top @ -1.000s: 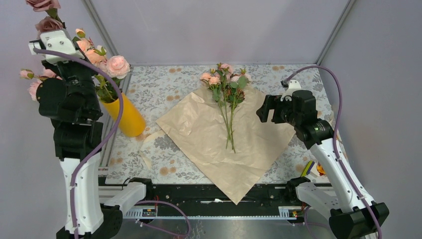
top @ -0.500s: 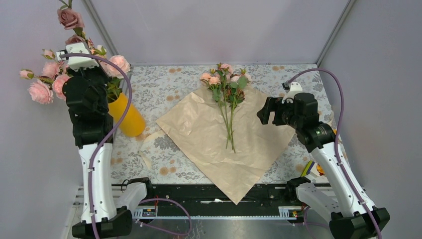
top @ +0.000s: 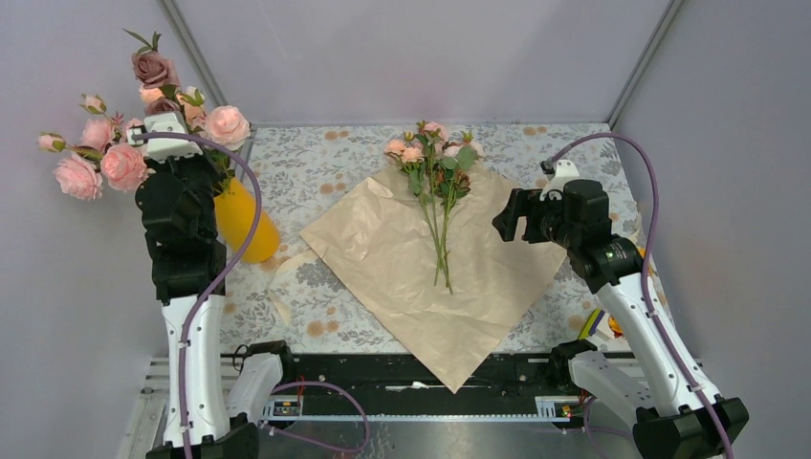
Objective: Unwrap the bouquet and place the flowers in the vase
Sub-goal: Insert the fake flower into the vase.
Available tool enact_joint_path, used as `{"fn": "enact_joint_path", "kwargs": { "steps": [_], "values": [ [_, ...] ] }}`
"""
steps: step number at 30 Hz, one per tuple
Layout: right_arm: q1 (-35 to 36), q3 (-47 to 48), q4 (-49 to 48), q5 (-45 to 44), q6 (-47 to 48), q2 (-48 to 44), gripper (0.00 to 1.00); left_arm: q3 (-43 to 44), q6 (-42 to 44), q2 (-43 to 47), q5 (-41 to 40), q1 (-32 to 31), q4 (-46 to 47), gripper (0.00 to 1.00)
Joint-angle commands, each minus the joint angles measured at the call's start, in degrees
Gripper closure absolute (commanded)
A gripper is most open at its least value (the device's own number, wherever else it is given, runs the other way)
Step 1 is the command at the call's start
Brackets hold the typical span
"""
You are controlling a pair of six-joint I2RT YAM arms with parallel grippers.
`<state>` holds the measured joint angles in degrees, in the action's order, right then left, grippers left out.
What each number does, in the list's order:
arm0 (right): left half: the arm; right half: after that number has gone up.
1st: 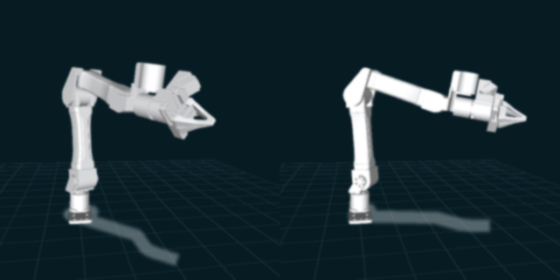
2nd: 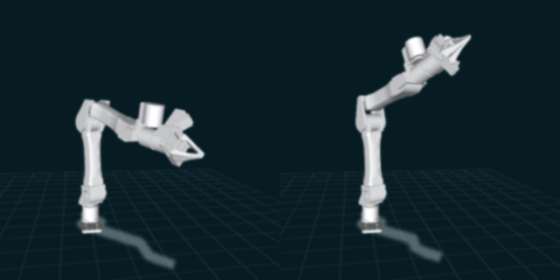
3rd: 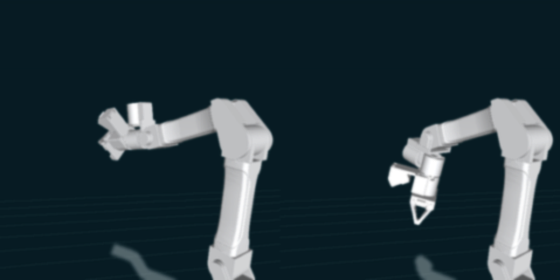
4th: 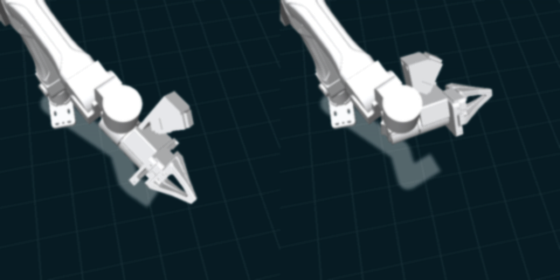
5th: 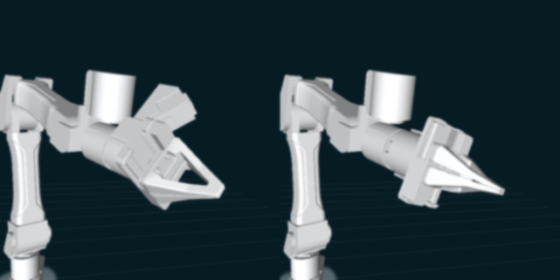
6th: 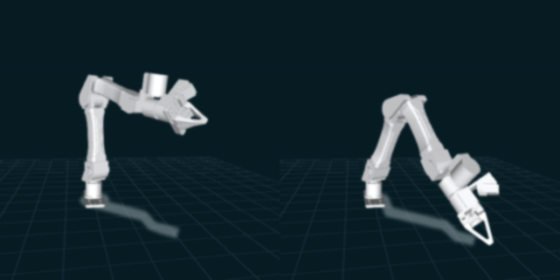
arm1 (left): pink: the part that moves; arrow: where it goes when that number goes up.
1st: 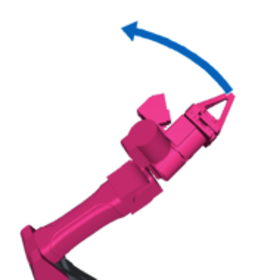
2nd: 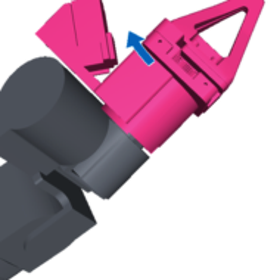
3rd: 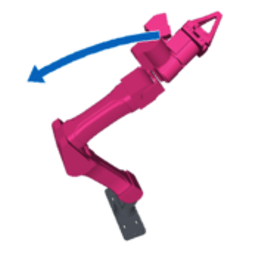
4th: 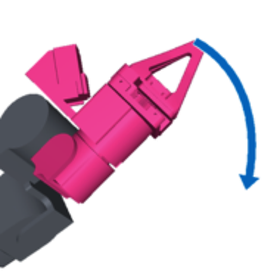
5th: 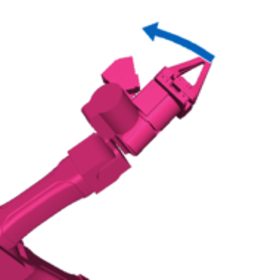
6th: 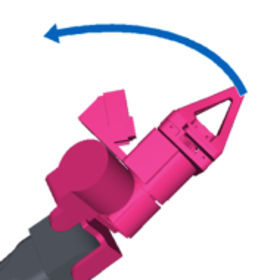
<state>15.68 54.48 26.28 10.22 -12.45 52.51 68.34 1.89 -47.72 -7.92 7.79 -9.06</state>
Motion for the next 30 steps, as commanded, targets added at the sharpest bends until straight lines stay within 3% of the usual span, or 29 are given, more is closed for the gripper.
{"fn": "enact_joint_path", "kwargs": {
  "steps": [1, 30],
  "values": [
    [-0.39, -0.38, -1.63, 1.59, 0.17, -0.4, 0.08, -2.56, 1.01, 0.43, -1.12, 0.51, 3.35, 1.0],
    [-0.48, -1.92, -2.7, 3.56, -0.38, -0.18, 0.09, -18.08, -5.03, 3.37, -0.28, 3.44, 4.6, 1.0]
  ]
}}
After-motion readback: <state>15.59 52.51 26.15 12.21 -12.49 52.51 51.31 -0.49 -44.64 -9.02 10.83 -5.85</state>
